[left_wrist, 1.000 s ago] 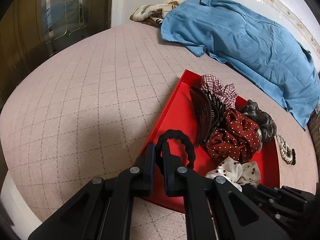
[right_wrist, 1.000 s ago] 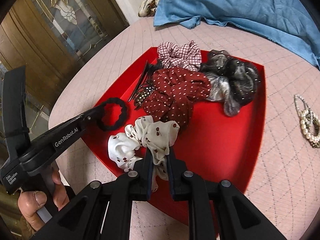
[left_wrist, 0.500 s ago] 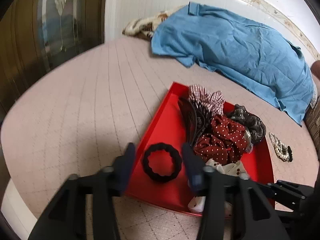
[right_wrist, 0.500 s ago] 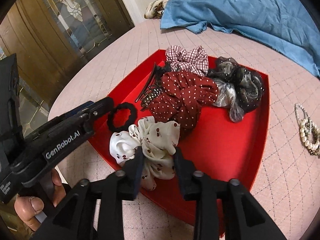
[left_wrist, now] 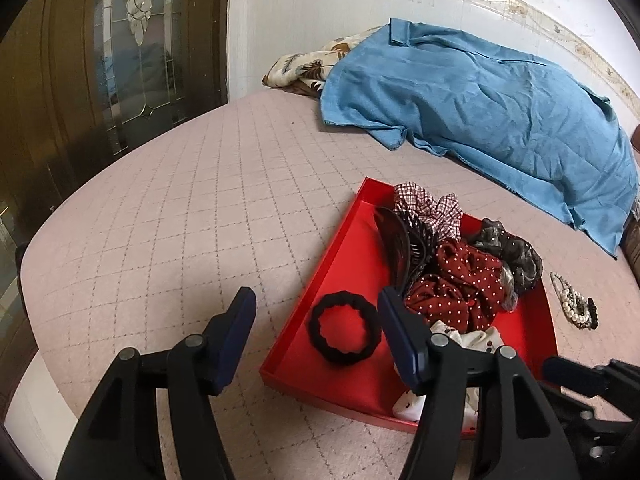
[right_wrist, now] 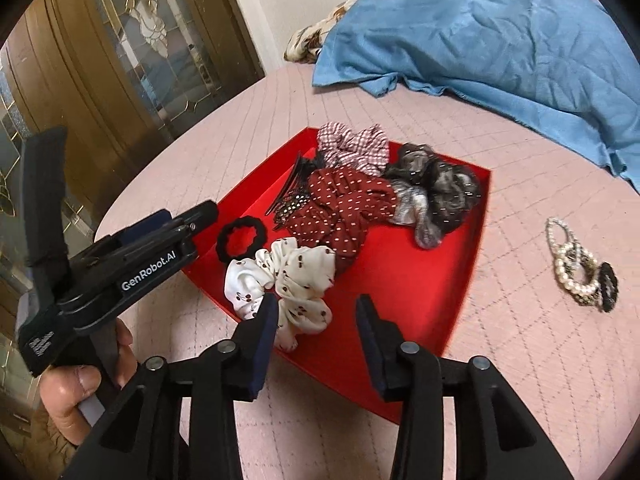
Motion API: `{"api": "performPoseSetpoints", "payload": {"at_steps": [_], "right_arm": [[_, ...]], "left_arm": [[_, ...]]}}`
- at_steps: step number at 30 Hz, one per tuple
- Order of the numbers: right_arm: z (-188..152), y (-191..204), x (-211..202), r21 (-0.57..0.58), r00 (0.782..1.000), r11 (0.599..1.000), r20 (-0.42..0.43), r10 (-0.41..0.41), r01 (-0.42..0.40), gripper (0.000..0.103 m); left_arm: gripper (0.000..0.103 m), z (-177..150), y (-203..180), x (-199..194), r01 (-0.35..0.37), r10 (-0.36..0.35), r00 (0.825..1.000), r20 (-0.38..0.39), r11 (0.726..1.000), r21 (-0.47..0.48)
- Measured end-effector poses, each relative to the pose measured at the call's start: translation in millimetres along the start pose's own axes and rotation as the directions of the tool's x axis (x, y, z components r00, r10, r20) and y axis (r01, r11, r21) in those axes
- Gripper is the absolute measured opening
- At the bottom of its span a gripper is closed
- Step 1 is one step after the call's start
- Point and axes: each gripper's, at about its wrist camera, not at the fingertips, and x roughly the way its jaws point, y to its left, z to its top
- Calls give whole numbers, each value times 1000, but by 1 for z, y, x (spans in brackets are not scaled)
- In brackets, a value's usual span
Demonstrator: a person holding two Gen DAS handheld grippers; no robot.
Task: Organize jewelry
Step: 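Open the left tool over the tray while the right tool releases the white scrunchie, then move both tools back toward the bracelets on the bed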
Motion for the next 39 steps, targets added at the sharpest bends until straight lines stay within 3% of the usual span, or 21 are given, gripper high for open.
{"api": "performPoseSetpoints", "payload": {"at_steps": [18,34,39], "right_arm": [[-21,-31,-53,66,996,997,69,-50,45,55],[-47,-84,-91,149,990,985,100,-104,88,60],[-64,-116,-104,182,984,975,96,-147,128,60]], "left_arm": [[72,-9,-22,-35,-38,40,998,-47,998,53],[72,-12,-59,-67,-12,19,998,-54,992,125],[72,-17,-81,-75,34,-23,997,-73,988,153]]}}
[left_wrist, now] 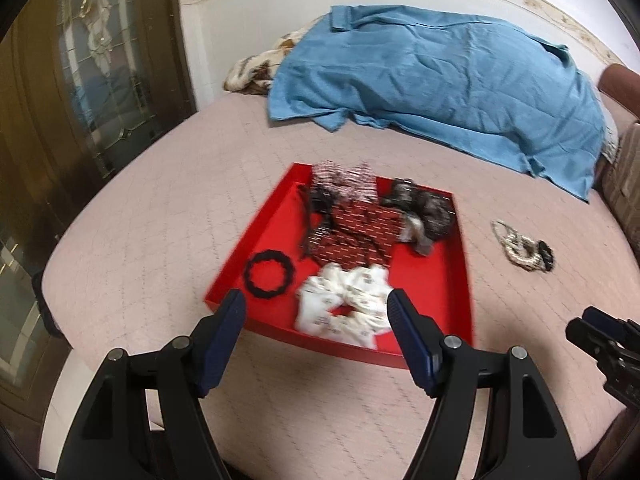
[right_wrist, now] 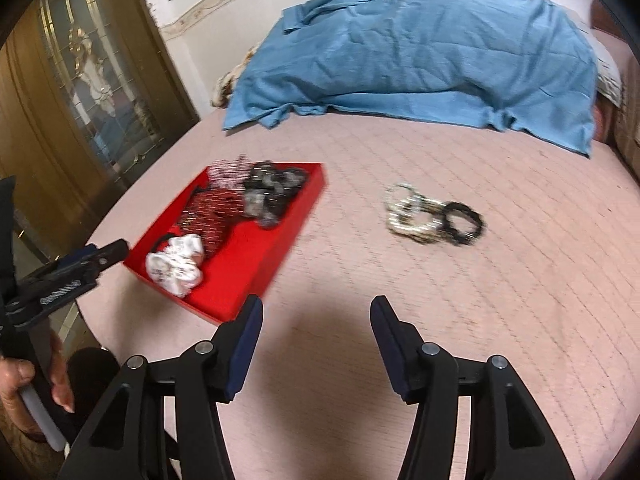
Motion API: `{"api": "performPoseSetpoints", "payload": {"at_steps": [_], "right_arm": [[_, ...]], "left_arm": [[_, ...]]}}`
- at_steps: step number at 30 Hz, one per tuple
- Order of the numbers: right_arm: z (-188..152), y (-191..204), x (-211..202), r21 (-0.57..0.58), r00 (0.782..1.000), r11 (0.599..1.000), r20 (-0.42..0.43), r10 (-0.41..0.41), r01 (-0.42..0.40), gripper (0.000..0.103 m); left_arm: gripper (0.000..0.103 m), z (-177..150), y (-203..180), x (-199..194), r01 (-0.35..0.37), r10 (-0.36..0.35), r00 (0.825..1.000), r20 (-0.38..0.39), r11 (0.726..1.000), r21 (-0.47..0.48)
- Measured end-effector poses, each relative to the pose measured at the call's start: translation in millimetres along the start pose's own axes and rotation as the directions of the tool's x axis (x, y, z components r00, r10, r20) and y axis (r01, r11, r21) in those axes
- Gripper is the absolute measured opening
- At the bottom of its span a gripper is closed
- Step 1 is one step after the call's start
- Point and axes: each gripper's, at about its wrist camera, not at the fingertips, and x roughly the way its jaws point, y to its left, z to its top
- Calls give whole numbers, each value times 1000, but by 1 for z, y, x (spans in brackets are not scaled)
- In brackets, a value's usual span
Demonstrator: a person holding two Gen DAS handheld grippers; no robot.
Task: Organize jewelry
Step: 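Move both tools back toward the bracelets on the bed, then grasp a pearl bracelet with the left tool while the right tool grasps the black beaded bracelet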
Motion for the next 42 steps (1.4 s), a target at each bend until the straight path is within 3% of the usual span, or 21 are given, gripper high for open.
{"api": "performPoseSetpoints", "payload": {"at_steps": [12,15,22,26,31,36,40,41,42], "right_arm": [[-12,-110,-14,172,992,977,-6,-123,123,60],[-6,-123,-10,179,991,975,-4,-136,135,60],[15,-148,22,202,993,972,-10,-122,121,60],[34,-156,48,189,992,974,-29,-120,123,60],[53,-158,74,161,991,978,-45,-124,130,60],[63,-158,94,143,991,982,-67,-116,124,59],[64,-159,107,127,987,981,-94,-133,145,33],[64,-159,107,118,984,980,-92,-150,161,22],[64,-160,107,114,983,980,-95,-155,165,18]], "left_arm": [[72,-6,-96,4,152,-144,988,-57,974,170],[72,2,-119,9,212,-201,976,-81,962,171],[72,18,-170,33,280,-265,960,-94,936,214],[72,23,-196,62,280,-255,959,-127,927,249],[71,31,-213,100,305,-267,945,-189,928,215],[52,37,-227,142,333,-283,923,-260,927,173],[38,38,-232,167,362,-311,899,-307,924,122],[27,40,-232,168,378,-332,892,-307,920,104],[6,41,-231,169,391,-348,883,-314,917,84]]}}
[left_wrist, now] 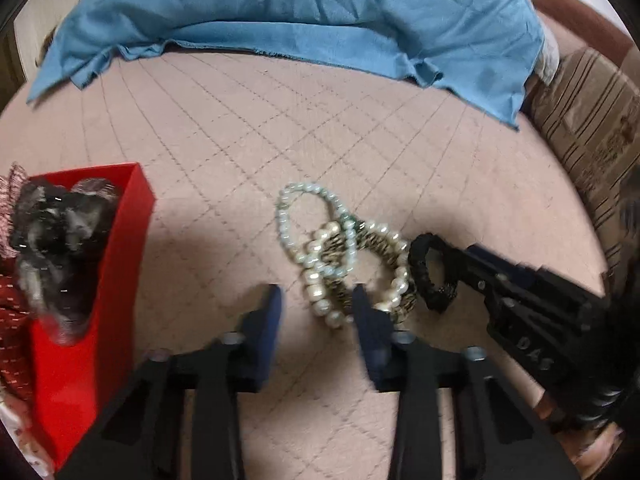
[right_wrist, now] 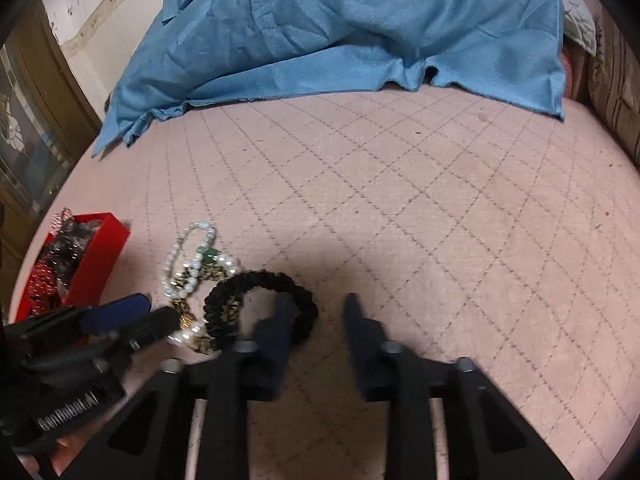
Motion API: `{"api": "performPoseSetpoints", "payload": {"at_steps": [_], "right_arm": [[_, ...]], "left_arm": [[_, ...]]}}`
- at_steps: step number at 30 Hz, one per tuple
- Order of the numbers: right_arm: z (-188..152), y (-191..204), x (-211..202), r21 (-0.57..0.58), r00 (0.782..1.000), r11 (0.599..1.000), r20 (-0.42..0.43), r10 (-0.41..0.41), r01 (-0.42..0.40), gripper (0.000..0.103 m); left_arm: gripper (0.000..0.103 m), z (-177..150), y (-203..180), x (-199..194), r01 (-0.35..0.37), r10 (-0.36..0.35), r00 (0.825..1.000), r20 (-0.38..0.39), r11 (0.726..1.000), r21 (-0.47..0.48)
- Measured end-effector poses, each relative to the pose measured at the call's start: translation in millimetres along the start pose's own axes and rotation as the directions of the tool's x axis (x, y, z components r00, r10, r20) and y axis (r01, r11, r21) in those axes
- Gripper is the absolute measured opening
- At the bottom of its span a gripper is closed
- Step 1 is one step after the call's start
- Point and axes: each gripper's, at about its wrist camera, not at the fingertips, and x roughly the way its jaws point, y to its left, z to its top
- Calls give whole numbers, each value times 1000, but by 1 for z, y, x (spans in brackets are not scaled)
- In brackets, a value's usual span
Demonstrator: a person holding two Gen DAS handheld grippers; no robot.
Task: Organize jewelry
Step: 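Grasp a pearl bracelet with the left tool while the right tool grasps the black beaded bracelet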
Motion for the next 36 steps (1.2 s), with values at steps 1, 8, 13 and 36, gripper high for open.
{"api": "performPoseSetpoints", "payload": {"at_steps": [1,8,13,36], "right_arm": [[0,-3,-1,4,1000,1000,0,5,-5,15],[-16,-28,-22,80,1000,997,-4,9,-8,7],[-43,-42,-45,114,1000,993,-8,26,-25,7],[1,3,4,14,998,998,15,59,-59,44]], "left_arm": [[8,0,0,1,5,-5,1000,-12,1000,-9],[7,-15,-6,-20,49,-49,999,3,999,15],[0,-37,-6,-47,114,-114,993,7,993,3],[8,25,15,16,-39,39,999,7,998,-42]]}}
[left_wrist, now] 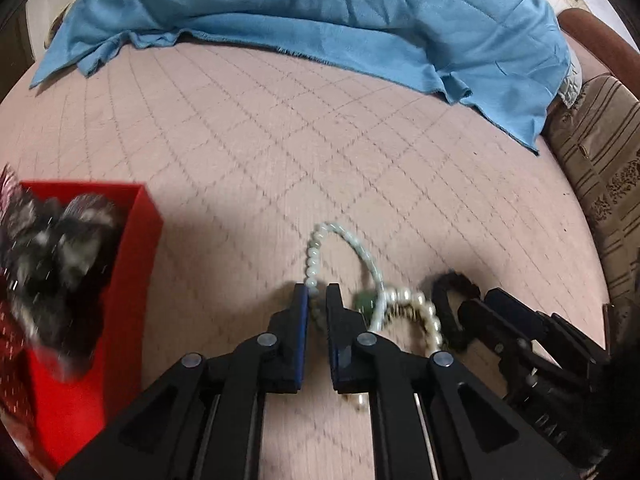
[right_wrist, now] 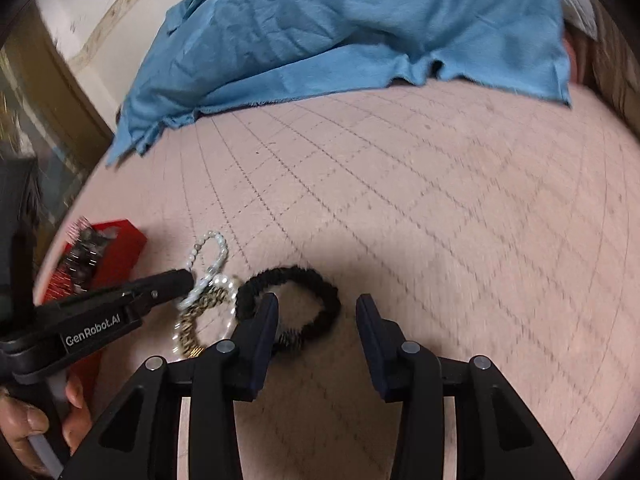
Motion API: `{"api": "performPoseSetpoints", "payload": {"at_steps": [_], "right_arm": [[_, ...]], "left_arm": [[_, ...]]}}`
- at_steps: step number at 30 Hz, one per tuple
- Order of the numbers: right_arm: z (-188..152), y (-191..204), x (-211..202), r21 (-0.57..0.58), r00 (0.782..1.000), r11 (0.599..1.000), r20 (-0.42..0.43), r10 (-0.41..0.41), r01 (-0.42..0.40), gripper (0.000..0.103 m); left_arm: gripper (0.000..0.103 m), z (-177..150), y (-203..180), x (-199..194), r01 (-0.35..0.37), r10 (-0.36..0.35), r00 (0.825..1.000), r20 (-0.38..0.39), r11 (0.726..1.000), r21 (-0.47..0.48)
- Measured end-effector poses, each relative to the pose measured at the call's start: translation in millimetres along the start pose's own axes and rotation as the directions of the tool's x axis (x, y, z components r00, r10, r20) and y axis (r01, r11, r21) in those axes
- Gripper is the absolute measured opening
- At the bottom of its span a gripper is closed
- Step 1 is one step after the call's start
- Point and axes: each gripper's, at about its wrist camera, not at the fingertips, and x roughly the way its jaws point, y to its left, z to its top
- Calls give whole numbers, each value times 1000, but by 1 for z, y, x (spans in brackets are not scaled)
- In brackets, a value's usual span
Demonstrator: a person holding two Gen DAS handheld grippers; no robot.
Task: Organize jewelry
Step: 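Grasp a pearl bracelet with the left tool while the right tool grasps the black beaded bracelet, then carry the pearl bracelet and black beaded bracelet to the red tray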
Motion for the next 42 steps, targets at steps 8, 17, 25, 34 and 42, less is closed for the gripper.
{"api": "performPoseSetpoints", "payload": {"at_steps": [8,17,25,34,42], "right_arm": [[2,4,1,-45,998,997,9,-56,57,9],[-20,-8,-48,37,997,999,71,4,-7,9],[-47,-7,-81,79,995,996,90,35,-42,9],[-74,2,-106,89,995,995,88,41,-49,9],[-97,22,-125,90,995,994,84,56,-63,9]], "left_arm": [[5,-3,-17,2,-53,49,998,39,994,99],[5,-16,-8,-38,26,-28,998,57,999,39],[5,-41,-8,-102,95,-99,987,127,995,40],[5,-87,5,-164,98,-106,977,183,994,53],[5,-116,8,-201,-18,-2,970,242,997,79]]}}
